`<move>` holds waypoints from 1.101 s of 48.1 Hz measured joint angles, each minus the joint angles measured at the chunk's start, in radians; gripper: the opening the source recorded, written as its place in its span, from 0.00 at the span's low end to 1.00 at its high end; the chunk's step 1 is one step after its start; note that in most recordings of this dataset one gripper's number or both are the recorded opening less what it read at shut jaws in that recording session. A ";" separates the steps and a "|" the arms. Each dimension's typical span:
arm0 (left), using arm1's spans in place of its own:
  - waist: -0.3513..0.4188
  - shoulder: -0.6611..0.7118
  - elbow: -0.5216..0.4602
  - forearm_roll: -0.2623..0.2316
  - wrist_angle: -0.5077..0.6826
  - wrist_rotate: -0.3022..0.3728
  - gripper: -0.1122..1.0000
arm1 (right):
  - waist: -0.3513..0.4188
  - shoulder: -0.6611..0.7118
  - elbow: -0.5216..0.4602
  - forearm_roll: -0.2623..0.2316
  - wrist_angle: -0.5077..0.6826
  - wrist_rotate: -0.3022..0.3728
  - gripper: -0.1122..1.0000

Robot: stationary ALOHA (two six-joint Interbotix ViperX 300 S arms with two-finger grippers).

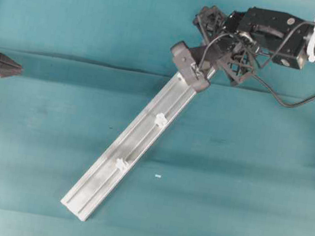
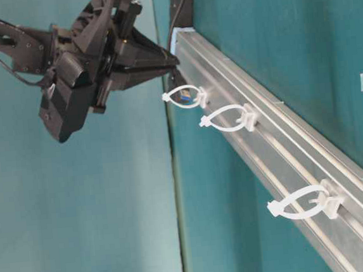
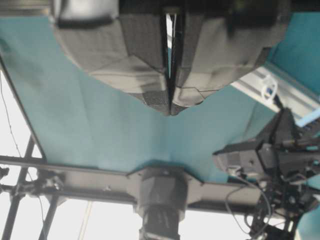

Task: Pass the USB cable through three rings with both arms.
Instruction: 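Insert the plug through the first white ring with the right gripper, then bring the left gripper to the plug beyond the first ring and grasp it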

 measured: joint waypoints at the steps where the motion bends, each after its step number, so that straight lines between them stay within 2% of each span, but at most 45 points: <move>1: 0.000 0.002 0.000 0.000 0.002 0.000 0.10 | 0.003 0.000 0.000 0.002 -0.003 0.000 0.16; 15: 0.000 0.035 0.000 0.000 0.000 0.002 0.13 | 0.035 0.002 -0.002 0.046 -0.038 0.000 0.16; 28: 0.003 0.058 0.000 0.002 0.002 0.000 0.25 | 0.038 0.002 -0.002 0.098 -0.046 0.000 0.16; 35: 0.017 0.064 0.000 0.000 0.002 0.000 0.38 | 0.038 0.002 -0.002 0.146 -0.069 0.000 0.16; 41: 0.032 0.069 0.000 0.000 0.002 -0.005 0.61 | 0.038 0.002 -0.002 0.170 -0.092 0.000 0.16; 46: 0.038 0.077 0.000 0.000 0.002 -0.017 0.75 | 0.038 0.002 0.002 0.189 -0.097 0.000 0.16; 50: 0.041 0.091 0.005 0.000 -0.002 -0.034 0.81 | 0.038 -0.002 0.008 0.198 -0.100 0.000 0.16; 53: 0.044 0.110 0.011 0.000 -0.005 -0.049 0.81 | 0.038 -0.003 0.012 0.204 -0.104 0.000 0.16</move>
